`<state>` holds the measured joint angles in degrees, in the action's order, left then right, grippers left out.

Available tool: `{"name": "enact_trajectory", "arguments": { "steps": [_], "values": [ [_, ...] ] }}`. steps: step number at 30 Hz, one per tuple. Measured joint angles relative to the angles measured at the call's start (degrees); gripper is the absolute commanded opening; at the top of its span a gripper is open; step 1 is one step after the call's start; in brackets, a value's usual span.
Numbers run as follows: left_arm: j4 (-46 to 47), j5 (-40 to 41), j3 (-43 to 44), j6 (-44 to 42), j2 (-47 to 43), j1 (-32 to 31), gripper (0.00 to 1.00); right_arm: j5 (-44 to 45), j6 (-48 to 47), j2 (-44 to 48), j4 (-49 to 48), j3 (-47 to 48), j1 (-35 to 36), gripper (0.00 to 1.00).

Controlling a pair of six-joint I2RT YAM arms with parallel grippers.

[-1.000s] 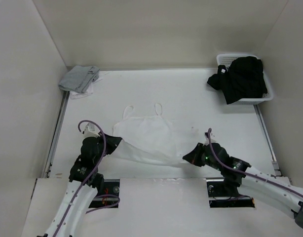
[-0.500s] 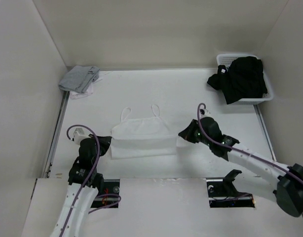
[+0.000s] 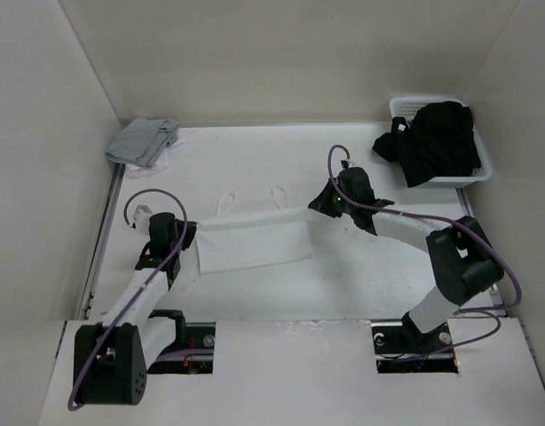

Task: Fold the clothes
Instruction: Fold the tank top

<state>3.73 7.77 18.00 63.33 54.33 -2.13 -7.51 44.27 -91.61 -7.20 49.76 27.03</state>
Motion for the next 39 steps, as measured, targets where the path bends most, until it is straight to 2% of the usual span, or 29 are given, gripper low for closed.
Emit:
{"name": "enact_trajectory", "arguments": {
  "steps": [4,7,9,13,18,20,22,23,25,26,27,28,30,32,34,36,39],
  "values": [
    [7.1,0.1,4.5,-0.4,9.1,0.2,0.07,-0.8,-0.1,-5.0,-1.0,4.7,-0.9,0.01],
    [11.5,0.2,7.0,-0.6,16.3,0.2,0.13,-1.2,0.1,-9.0,-1.4,8.0,-1.5,0.03],
    [13.6,0.1,8.2,-0.8,20.7,0.5,0.14,-1.2,0.4,-11.7,-1.6,10.1,-1.9,0.03],
    [16.4,0.3,9.6,-1.6,26.2,0.6,0.15,-0.9,1.7,-15.8,-2.2,13.4,-2.3,0.11],
    [19.7,-0.3,11.7,-2.7,27.5,0.6,0.26,1.0,2.9,-16.4,-3.6,14.3,-2.6,0.40],
    [20.4,-0.9,11.4,-3.5,26.1,0.5,0.37,2.0,2.6,-15.2,-4.0,13.0,-2.6,0.46],
    [20.9,-1.0,9.1,-4.9,22.4,0.6,0.40,3.5,2.3,-11.8,-4.7,8.9,-2.4,0.48],
    [20.6,-1.0,7.1,-5.5,19.4,0.6,0.40,4.5,2.0,-9.2,-4.9,5.9,-2.3,0.46],
    [18.3,-0.9,3.2,-6.8,12.3,0.6,0.37,5.8,1.6,-3.5,-5.2,0.0,-1.7,0.27],
    [16.4,-0.9,1.5,-7.6,8.7,0.6,0.36,6.1,1.4,-0.9,-5.4,-2.6,-1.2,0.13],
    [13.8,-0.9,0.1,-8.3,5.2,0.5,0.34,6.4,1.1,1.9,-5.5,-5.3,-0.5,0.06],
    [10.8,-0.9,-0.9,-9.2,1.7,0.2,0.34,6.6,0.9,4.3,-5.7,-7.8,0.5,0.06],
    [4.7,-0.7,-2.2,-10.5,-4.4,-0.8,0.34,7.1,0.4,8.5,-5.6,-12.2,2.9,0.14],
    [-2.4,-0.6,-2.6,-11.7,-10.1,-2.3,0.36,7.3,-0.2,11.9,-5.2,-16.3,5.5,0.34],
    [-8.8,-0.2,-2.7,-12.3,-14.1,-3.6,0.38,7.2,-0.6,14.3,-4.6,-19.5,7.7,0.47],
    [-14.4,0.3,-2.7,-12.1,-16.2,-5.1,0.39,7.1,-0.9,14.9,-3.5,-20.9,9.0,0.53],
    [-20.9,1.3,-2.6,-11.0,-15.6,-8.0,0.39,7.1,-1.1,14.6,-3.3,-21.1,10.2,0.52]
  ]
}}
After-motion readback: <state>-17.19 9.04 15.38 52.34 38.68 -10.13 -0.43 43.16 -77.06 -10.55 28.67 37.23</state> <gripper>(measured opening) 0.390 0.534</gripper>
